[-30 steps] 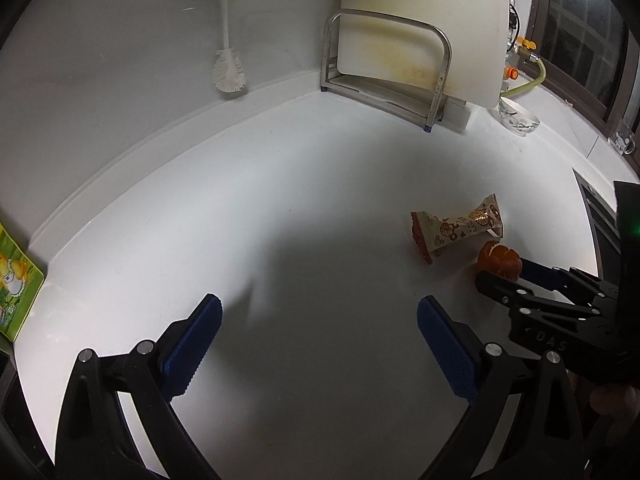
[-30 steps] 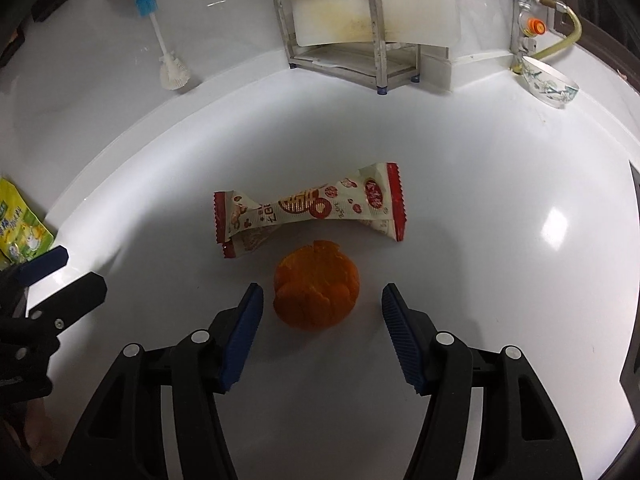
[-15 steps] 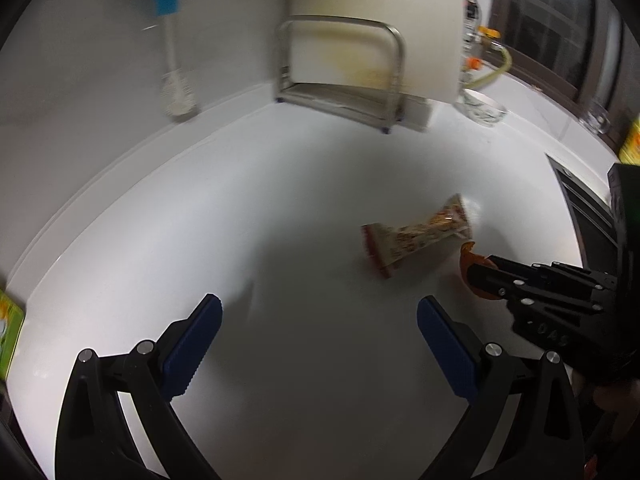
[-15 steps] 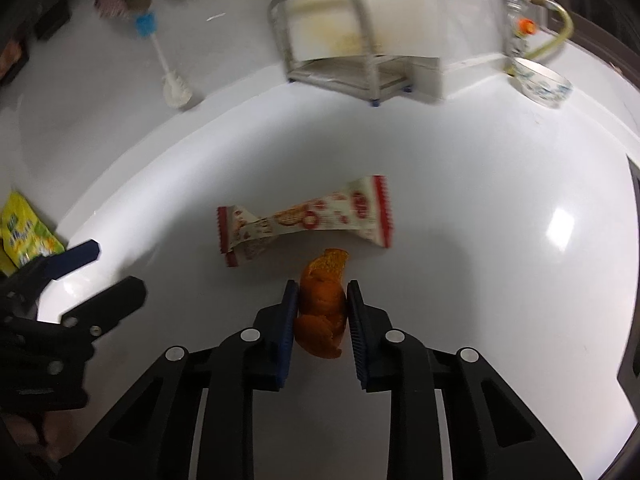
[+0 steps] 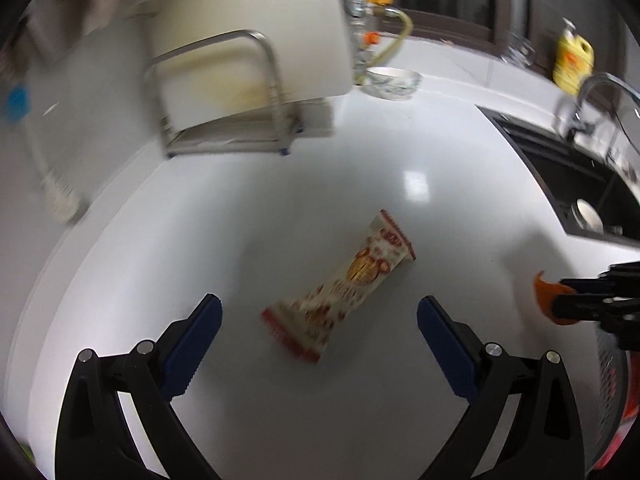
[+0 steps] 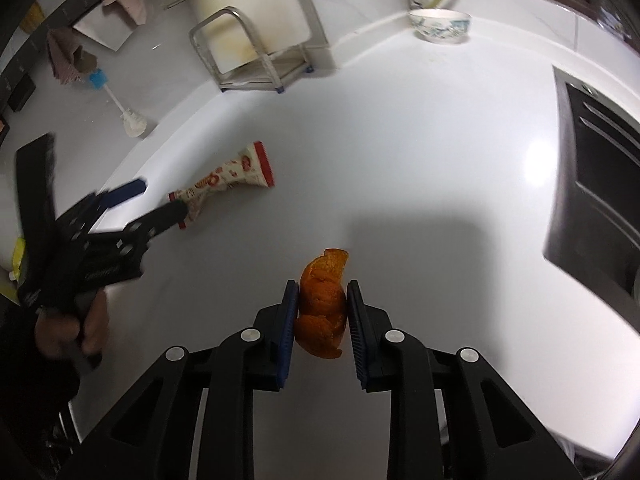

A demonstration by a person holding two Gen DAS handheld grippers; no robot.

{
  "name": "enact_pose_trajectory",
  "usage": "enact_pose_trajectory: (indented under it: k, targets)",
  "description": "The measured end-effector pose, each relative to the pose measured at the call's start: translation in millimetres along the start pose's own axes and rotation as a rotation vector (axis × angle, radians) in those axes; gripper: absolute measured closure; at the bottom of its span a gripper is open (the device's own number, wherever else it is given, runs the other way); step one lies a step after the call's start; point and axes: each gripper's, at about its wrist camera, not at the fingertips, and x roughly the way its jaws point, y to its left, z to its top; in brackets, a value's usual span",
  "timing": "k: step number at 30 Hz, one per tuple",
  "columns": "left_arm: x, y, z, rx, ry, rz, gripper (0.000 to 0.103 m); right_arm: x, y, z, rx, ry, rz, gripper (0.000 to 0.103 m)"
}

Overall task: Collect trash
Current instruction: 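Grasp the red-and-white snack wrapper with the left gripper while the right gripper holds the peel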

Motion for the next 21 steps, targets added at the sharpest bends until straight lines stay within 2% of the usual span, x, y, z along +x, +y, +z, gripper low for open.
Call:
enact_pose_trajectory:
  k: [4,11,16,18,21]
  targets:
    - [18,-9,10,0.082,0.024,-0.028,0.007,-12,-4,-8,0.015,-0.002,0.002,0.079]
    - [41,-14,19,0.085,0.058,-0.082,0.009,-27,-6,-13,0.03,-0.015,0.001,0.079]
    - [45,-21,19,0.083,0.075,-0.128,0.036,-31,-10,-13,0.047,-0.022,0.003,0.079]
    - [48,-24,16,0.082,0.095,-0.131,0.059,-33,-11,-14,0.057,-0.026,0.009,0.079]
    - [44,-25,14,0.055,0.107,-0.155,0.078,-37,-10,-16,0.058,-0.037,0.012,0.079]
